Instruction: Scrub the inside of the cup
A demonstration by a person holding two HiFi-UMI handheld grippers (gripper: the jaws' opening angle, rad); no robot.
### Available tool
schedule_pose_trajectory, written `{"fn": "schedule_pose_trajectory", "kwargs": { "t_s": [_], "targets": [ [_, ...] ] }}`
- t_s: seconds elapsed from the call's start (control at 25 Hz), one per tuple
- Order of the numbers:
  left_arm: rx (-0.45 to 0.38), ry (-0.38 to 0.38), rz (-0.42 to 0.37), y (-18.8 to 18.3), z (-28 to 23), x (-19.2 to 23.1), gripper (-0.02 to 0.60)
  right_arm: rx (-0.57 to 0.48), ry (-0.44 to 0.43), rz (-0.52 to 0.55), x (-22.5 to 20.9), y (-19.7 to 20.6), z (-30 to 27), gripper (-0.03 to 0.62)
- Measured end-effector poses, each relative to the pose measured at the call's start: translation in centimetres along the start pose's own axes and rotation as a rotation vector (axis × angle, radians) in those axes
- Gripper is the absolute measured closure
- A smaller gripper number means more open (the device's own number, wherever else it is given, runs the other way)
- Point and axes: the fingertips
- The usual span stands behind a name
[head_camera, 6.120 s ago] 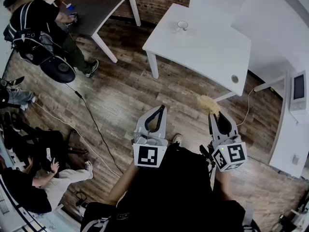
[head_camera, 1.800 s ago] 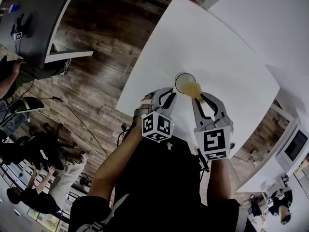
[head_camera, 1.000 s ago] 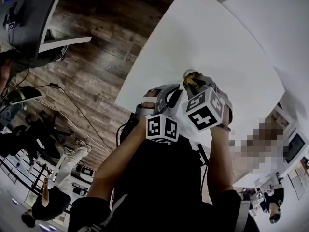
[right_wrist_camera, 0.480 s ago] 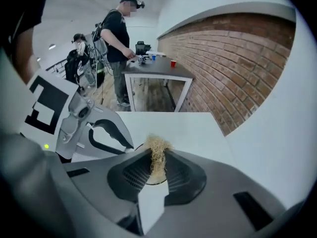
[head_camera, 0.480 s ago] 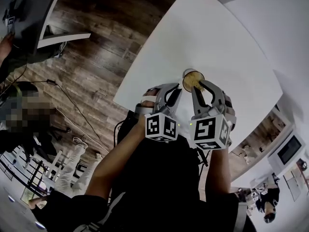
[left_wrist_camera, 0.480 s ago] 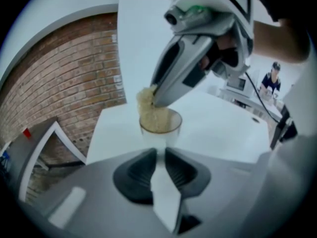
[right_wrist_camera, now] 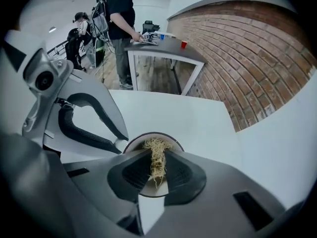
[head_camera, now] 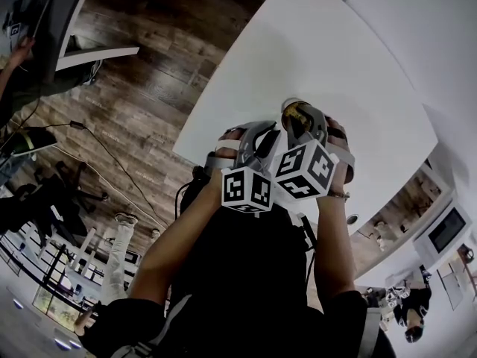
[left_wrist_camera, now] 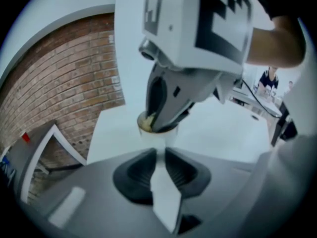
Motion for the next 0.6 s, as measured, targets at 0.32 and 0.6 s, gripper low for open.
{"fn": "schedule_pose_trajectory", "kwargs": {
  "t_s": [0.32, 0.6],
  "targets": [
    [0.014, -0.040, 0.037, 0.1, -0.1, 0.4, 0.522, 0.033, 0.096, 0.023, -1.6, -0.2, 5.0, 0.540],
    [0.017, -0.039, 0.039, 0.3, -0.1, 0.1, 0.522, 0.098, 0.087, 0.054, -1.0, 0.7, 1.8, 0.540]
  ]
}}
Point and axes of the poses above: the fingertips, and each gripper's own axes: z backward along the fingers, x to its left, y out of its underside, and after that the axes turned 6 degrees about -z, right-handed
